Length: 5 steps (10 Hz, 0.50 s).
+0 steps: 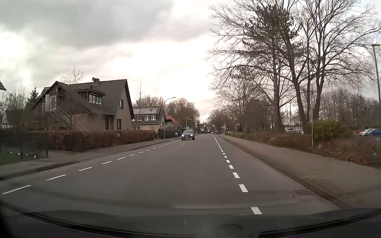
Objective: Follow the waypoints while adhering to traffic rules and regulations
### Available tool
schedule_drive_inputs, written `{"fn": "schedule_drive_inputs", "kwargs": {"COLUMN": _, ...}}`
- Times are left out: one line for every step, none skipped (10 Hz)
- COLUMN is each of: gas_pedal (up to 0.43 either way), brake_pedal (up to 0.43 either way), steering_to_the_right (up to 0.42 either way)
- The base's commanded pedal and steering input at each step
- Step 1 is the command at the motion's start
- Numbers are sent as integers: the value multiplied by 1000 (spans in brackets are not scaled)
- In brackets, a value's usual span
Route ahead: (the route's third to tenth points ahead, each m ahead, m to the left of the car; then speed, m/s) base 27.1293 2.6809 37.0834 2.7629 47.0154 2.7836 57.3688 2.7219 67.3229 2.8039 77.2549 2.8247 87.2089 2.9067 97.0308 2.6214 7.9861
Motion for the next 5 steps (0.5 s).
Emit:
{"fn": "schedule_drive_inputs", "kwargs": {"gas_pedal": 0, "brake_pedal": 0, "steering_to_the_right": 3}}
{"fn": "schedule_drive_inputs", "kwargs": {"gas_pedal": 0, "brake_pedal": 0, "steering_to_the_right": 3}}
{"fn": "schedule_drive_inputs", "kwargs": {"gas_pedal": 8, "brake_pedal": 0, "steering_to_the_right": 3}}
{"fn": "schedule_drive_inputs", "kwargs": {"gas_pedal": 20, "brake_pedal": 0, "steering_to_the_right": 3}}
{"fn": "schedule_drive_inputs", "kwargs": {"gas_pedal": 28, "brake_pedal": 0, "steering_to_the_right": 2}}
